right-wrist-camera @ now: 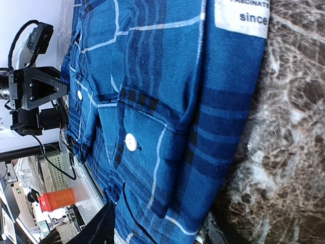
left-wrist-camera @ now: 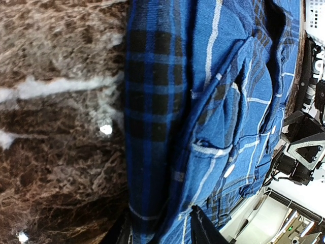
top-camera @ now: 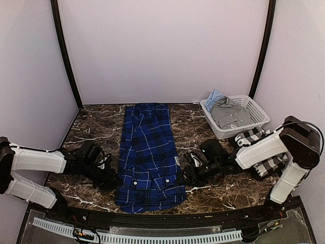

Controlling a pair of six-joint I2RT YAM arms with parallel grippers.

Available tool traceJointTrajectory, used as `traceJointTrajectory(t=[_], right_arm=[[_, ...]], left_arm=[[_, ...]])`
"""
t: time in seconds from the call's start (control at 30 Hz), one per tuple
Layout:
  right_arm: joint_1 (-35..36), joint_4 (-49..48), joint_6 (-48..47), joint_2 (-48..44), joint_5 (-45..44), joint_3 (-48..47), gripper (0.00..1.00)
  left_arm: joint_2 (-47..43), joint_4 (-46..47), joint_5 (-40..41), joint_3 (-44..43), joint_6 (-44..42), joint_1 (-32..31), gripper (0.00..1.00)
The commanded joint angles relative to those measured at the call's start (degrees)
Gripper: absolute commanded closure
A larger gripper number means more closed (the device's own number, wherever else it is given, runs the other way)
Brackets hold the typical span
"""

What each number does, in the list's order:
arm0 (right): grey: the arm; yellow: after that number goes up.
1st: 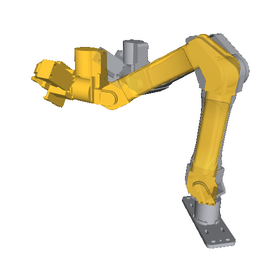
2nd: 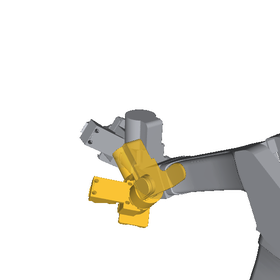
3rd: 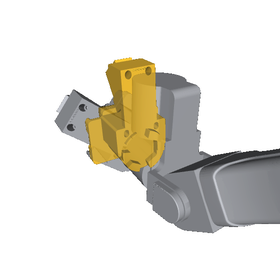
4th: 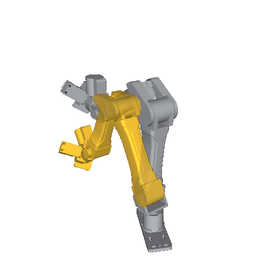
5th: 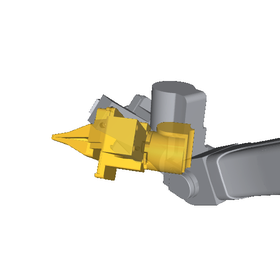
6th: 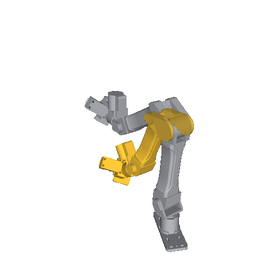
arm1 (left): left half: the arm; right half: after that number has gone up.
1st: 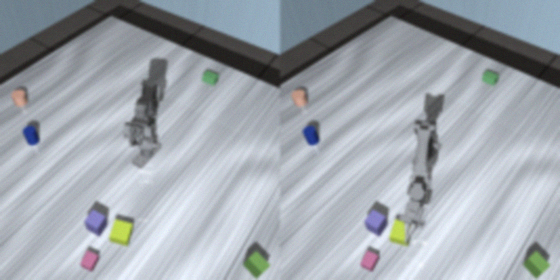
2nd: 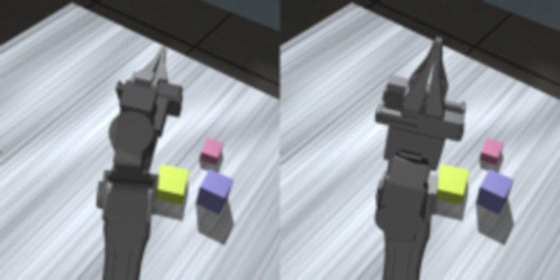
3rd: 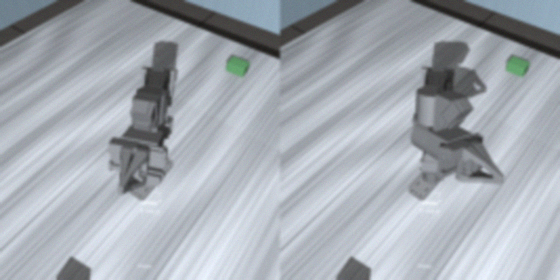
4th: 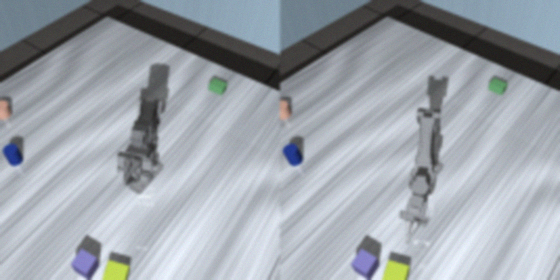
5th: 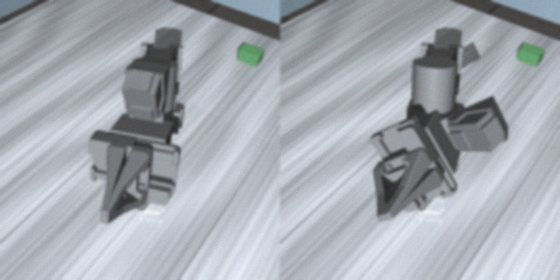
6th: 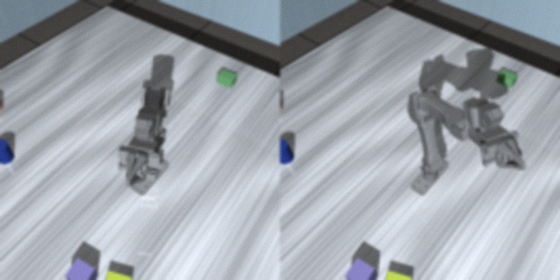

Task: Fold and stack the long sleeve shirts
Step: Pick up the rectangle-folded shirt from the center of the board.

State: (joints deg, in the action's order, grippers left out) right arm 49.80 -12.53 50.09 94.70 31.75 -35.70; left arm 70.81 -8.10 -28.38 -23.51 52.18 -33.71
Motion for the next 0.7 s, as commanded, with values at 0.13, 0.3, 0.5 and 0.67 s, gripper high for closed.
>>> traceJointTrajectory(t=[0.13,0.3,0.5,0.67], right_arm=[[-0.15,-0.6,1.18,5.69,1.04,-1.24,0.51],[-0.19,-1.4,1.36,6.82,1.17,-1.91,0.54],[-0.14,-3.81,2.47,7.18,1.7,-1.51,0.61],[-0.2,-4.57,2.21,6.52,1.37,-1.31,0.69]], left_arm=[[3.37,-2.71,-0.54,-2.62,-2.6,-0.39,0.63],[3.98,-2.27,-0.91,-3.18,-2.32,-0.39,0.65],[3.88,-1.42,-1.6,-3.1,-1.64,-0.39,0.7],[2.86,-0.2,-2.17,-3.14,-0.56,-0.39,0.77]])
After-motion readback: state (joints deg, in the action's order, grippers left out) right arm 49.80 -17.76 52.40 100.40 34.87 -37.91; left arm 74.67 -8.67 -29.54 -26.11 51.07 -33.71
